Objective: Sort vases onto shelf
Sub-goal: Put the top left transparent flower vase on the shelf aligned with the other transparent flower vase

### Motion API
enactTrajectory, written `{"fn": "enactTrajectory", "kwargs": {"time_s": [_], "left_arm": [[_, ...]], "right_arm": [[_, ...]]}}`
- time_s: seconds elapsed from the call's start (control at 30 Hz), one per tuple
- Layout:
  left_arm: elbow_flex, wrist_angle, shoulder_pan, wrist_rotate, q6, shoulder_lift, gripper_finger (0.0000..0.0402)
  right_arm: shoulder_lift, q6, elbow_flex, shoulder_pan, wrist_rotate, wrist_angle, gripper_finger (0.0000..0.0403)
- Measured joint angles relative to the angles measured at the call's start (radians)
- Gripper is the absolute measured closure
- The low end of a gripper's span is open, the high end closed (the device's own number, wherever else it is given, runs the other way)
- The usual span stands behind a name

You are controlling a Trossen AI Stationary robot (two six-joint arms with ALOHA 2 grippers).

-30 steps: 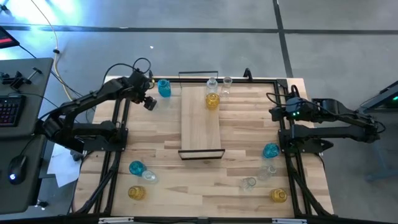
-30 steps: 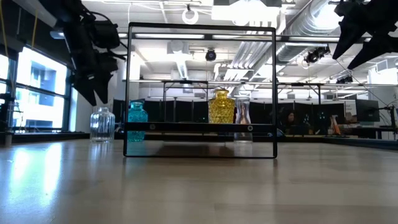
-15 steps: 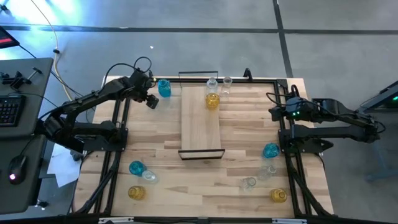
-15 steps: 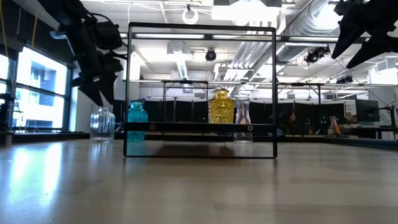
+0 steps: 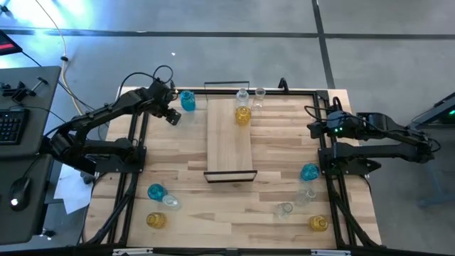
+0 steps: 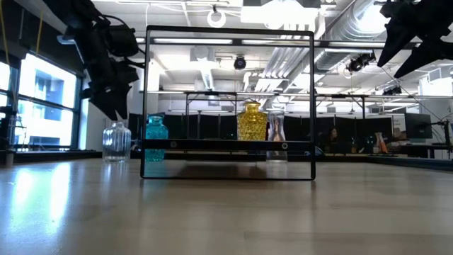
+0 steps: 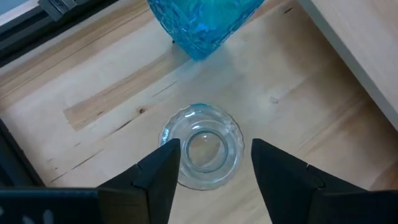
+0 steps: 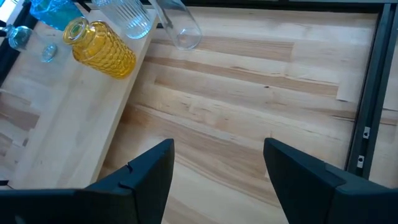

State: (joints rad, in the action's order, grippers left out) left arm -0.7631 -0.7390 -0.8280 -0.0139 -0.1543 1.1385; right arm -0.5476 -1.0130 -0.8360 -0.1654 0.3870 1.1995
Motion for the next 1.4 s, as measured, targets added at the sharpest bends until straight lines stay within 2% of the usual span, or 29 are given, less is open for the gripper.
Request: {"fn": "enactTrajectory", "kwargs": {"time_s": [0.43, 0.67, 1.0, 1.4], "left_arm": [[-0.001, -0.017, 0.000, -0.001, 0.010, -0.001, 0.0138], [0.000, -0.023, 0.000, 0.056, 0.033, 0.000, 0.0135], [0.002, -0.025, 0.011, 0.029, 0.027, 0.001, 0.0135], [0.002, -0.019, 0.054, 0.048, 0.014, 0.001, 0.0135]], "right_arm": [[0.000, 0.000, 0.000, 0.000, 0.000, 0.000, 0.0160], [0.000, 0.000, 0.000, 0.000, -0.001, 0.000, 0.0160], [0.000, 0.000, 0.000, 0.000, -0.001, 0.000, 0.0160], [0.000, 0.000, 0.000, 0.000, -0.001, 0.000, 0.0160]]}}
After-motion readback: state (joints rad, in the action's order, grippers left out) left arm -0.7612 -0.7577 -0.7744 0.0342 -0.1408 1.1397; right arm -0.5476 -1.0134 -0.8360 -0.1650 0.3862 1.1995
